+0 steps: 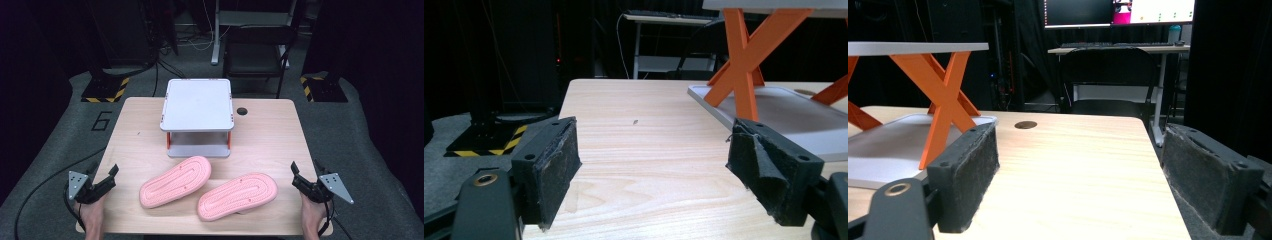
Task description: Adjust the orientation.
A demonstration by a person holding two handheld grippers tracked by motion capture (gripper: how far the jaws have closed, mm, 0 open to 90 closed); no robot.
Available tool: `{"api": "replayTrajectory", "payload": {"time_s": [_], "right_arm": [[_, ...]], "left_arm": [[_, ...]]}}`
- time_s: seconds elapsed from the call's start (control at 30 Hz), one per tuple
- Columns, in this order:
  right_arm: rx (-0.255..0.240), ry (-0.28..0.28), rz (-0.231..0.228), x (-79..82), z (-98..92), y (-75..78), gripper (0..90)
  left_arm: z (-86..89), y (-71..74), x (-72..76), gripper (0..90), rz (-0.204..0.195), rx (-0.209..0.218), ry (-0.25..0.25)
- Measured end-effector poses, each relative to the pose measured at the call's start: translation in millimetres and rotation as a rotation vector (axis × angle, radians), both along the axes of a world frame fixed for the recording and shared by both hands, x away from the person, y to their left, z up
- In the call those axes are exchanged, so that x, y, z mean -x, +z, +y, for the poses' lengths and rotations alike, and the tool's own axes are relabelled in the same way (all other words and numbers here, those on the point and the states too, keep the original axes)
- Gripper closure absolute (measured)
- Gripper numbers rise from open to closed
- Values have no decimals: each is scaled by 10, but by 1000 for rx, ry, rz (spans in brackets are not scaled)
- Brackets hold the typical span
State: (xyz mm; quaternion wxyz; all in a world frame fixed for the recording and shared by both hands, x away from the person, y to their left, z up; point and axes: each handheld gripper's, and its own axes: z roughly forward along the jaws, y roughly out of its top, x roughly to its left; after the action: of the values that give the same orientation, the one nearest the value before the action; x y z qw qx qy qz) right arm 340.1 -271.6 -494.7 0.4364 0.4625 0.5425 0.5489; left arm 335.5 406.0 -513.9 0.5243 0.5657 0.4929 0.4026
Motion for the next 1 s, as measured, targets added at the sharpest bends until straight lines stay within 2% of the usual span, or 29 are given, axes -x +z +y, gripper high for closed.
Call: {"api": "replayTrajectory", "payload": {"time_s": [0.07,0.33,0.53,0.63,0.7,0.73,0.8,0.83,0.87,0.97,1.0], "right_arm": [[12,7,6,-8,0,-3,149],[-3,-15,5,3,-38,2,149],[-5,-18,5,-1,-40,1,150],[-3,-15,8,-5,-37,0,150],[1,-17,7,-6,-39,0,151],[1,-17,7,-6,-39,0,151],[-6,-16,13,-15,-39,-4,152],[-3,-15,15,-16,-47,-7,152],[-3,-15,15,-16,-47,-7,152],[-8,-17,20,-19,-46,-8,153],[-8,-17,20,-19,-46,-8,153]], "left_arm": [[-12,7,2,202,1,-1,1],[5,9,20,203,10,18,17],[-21,17,30,207,19,21,2],[-112,42,30,207,25,29,-59],[-192,75,34,211,24,18,-111],[-192,75,34,212,24,18,-111],[-340,136,36,212,17,-18,-175],[-391,152,38,212,19,-30,-191],[-391,152,38,212,19,-30,-191],[-582,200,38,212,25,-45,-255],[-582,200,38,212,25,-45,-255]]}}
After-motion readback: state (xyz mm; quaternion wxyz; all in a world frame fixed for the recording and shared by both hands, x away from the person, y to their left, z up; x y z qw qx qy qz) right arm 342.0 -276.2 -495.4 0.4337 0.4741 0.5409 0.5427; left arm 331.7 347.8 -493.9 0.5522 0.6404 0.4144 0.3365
